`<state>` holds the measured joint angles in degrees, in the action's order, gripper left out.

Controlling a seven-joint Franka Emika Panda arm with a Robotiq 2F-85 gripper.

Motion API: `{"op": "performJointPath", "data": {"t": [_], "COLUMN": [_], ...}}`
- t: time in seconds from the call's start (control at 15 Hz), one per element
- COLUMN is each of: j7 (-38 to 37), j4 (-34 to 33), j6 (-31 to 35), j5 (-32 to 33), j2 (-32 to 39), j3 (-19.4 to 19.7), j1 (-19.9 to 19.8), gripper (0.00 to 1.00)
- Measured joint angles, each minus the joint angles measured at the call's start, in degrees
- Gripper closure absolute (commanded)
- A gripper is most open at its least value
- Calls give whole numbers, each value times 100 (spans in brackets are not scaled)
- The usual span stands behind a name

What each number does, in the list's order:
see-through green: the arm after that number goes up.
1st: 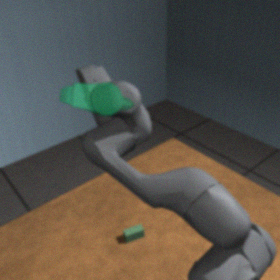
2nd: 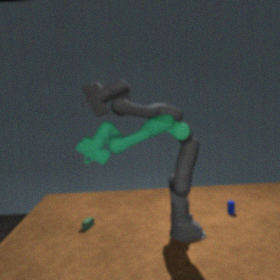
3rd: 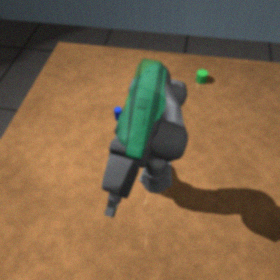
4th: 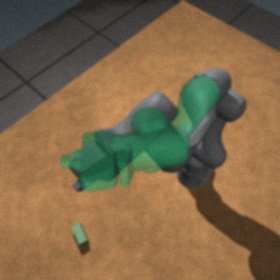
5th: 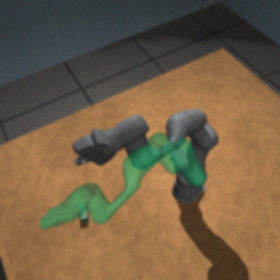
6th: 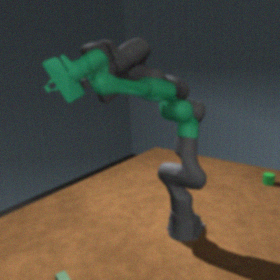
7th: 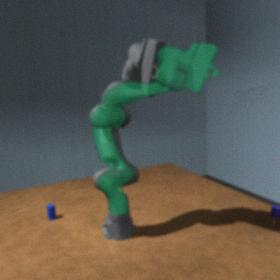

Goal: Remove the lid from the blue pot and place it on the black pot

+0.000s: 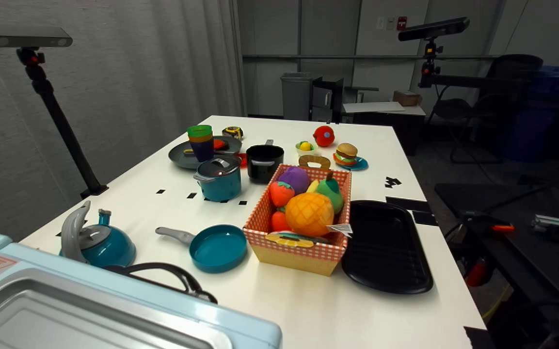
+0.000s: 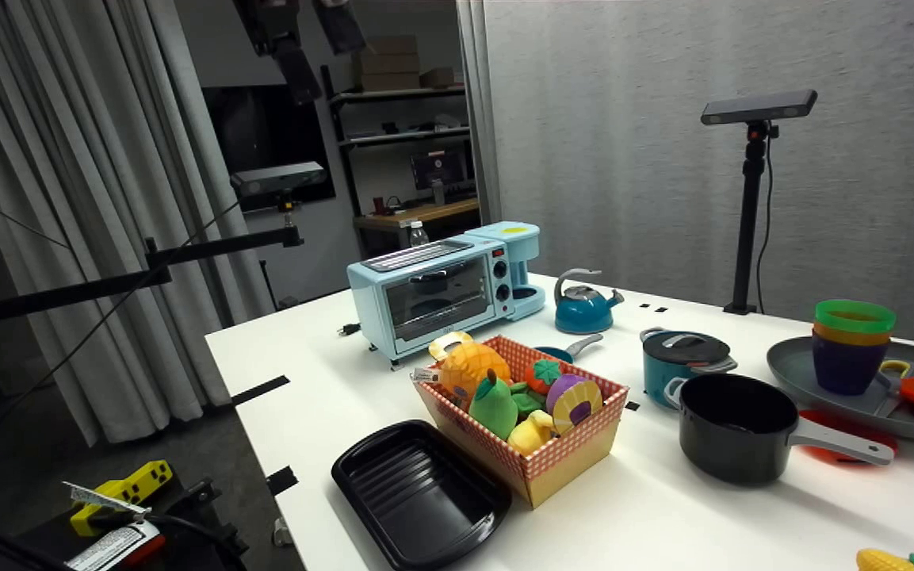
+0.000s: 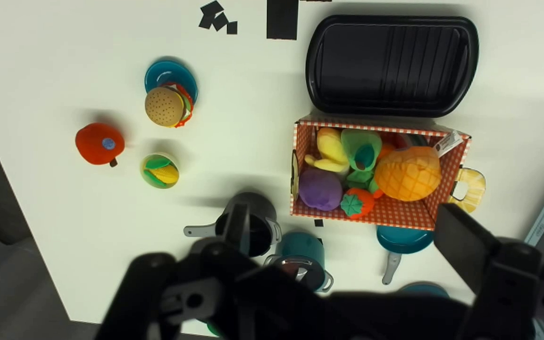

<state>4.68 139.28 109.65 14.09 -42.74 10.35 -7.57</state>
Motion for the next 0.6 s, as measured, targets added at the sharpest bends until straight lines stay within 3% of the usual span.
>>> {"op": "performJointPath", "data": {"t": [0.6], "j7": [-76], "j4": [5], "j6": [27], "j5": [128], "j2": [0], "j3": [-99], "j1": [-123], "gripper": [0]}}
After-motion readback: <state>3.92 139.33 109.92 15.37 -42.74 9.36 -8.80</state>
